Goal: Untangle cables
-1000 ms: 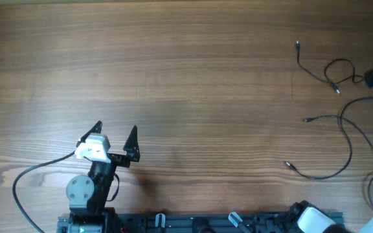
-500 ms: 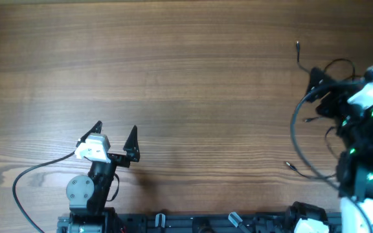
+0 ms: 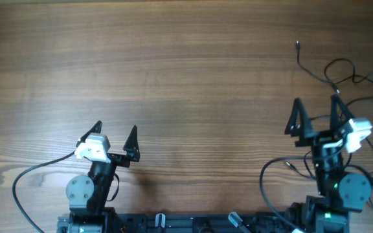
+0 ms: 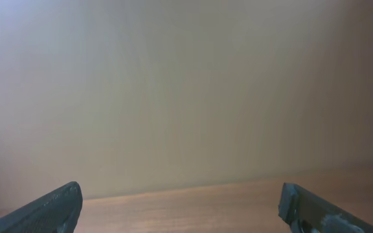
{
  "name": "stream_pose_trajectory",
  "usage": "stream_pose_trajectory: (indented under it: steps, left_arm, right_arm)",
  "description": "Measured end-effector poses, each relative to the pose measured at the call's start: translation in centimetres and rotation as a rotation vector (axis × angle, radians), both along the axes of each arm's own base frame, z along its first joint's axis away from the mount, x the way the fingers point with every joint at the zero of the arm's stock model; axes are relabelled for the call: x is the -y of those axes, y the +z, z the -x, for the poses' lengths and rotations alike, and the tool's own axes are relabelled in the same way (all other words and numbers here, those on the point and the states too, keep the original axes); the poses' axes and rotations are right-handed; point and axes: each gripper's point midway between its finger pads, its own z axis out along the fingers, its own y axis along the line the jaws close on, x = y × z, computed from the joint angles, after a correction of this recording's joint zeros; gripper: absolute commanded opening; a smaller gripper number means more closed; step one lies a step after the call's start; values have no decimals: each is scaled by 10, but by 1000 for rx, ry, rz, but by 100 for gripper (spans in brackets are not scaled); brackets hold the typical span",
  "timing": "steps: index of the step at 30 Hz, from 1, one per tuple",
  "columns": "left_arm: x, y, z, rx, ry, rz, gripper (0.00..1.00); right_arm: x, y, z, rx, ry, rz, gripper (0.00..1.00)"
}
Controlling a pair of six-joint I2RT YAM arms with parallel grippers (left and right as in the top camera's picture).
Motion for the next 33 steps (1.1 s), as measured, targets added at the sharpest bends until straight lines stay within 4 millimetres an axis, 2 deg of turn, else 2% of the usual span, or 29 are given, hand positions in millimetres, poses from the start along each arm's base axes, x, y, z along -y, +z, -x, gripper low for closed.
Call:
stream_pose_trajectory:
  steps: [7,11,15,16,24,33]
  left_arm:
    - [0,0,0,0,0,0,100]
    - [0,0,0,0,0,0,100]
    - [0,0,0,0,0,0,100]
    - [0,0,0,0,0,0,100]
    - [0,0,0,0,0,0,100]
    - [0,0,0,0,0,0,100]
  right_arm:
    - [-15,-26,17,83,-11,150,100]
    - [-12,-53,14,4,-40,206,100]
    - [0,-106,7,-212,-87,228,100]
    - [2,-114,7,-241,-99,235,100]
    - [9,-113,6,-233,-151,348,100]
    - [1,-113,6,-226,-120,361,100]
